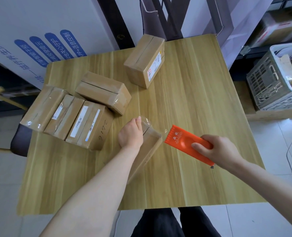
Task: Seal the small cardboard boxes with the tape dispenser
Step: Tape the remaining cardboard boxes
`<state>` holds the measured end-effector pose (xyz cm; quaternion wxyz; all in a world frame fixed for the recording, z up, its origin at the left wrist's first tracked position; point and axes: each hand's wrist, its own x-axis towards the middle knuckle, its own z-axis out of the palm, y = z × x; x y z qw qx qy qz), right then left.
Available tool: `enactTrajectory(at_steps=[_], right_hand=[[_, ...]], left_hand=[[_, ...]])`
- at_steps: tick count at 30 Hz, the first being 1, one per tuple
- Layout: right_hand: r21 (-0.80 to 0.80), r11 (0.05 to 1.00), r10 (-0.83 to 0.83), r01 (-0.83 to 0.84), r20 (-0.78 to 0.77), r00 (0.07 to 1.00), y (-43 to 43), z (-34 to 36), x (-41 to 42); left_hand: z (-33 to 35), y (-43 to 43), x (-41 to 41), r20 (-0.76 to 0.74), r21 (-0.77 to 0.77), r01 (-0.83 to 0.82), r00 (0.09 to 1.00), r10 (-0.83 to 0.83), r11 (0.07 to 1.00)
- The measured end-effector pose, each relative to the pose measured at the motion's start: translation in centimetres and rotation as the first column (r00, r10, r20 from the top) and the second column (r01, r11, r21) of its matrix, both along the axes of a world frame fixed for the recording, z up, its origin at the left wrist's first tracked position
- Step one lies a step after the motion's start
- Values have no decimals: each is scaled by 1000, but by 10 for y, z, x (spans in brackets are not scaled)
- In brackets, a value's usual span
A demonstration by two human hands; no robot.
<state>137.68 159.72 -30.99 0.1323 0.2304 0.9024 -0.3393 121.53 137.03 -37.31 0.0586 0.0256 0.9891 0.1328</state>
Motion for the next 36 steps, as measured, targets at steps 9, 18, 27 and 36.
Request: enactTrajectory(at_steps=[9, 18, 27, 36], right_hand=[[244, 958, 96, -148, 212, 972, -30, 15, -35], [292, 938, 86, -185, 319, 944, -30, 42, -51], [497, 803, 164, -330, 348, 923, -68, 57, -78], [474, 848, 45, -237, 382, 923, -74, 56, -111]], left_hand=[[0, 2, 1, -13, -8, -34, 999, 33, 999], [0, 3, 1, -2, 5, -43, 999, 43, 999], [2, 5, 2, -4, 5, -30, 1000, 30, 1000], [8, 8, 10, 11, 99, -155, 988, 155, 983]])
